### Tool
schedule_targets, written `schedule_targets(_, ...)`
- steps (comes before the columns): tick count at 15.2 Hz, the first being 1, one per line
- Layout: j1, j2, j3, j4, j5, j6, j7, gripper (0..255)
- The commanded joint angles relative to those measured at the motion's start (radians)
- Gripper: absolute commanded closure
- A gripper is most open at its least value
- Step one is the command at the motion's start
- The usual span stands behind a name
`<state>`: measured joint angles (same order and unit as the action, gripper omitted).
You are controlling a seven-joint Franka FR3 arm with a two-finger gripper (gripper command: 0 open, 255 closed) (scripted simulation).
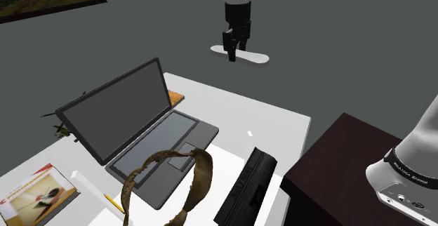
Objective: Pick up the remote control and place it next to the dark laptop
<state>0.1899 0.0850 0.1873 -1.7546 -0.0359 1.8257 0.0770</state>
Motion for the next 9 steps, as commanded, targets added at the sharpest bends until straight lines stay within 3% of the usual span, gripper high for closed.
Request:
schedule_targets(1,0.027,0.016,0.022,0.020,-0.004,-0.005,0.050,255)
schedule_targets(9,0.041,0.039,0.032,-0.045,-0.012,0.081,0.080,255)
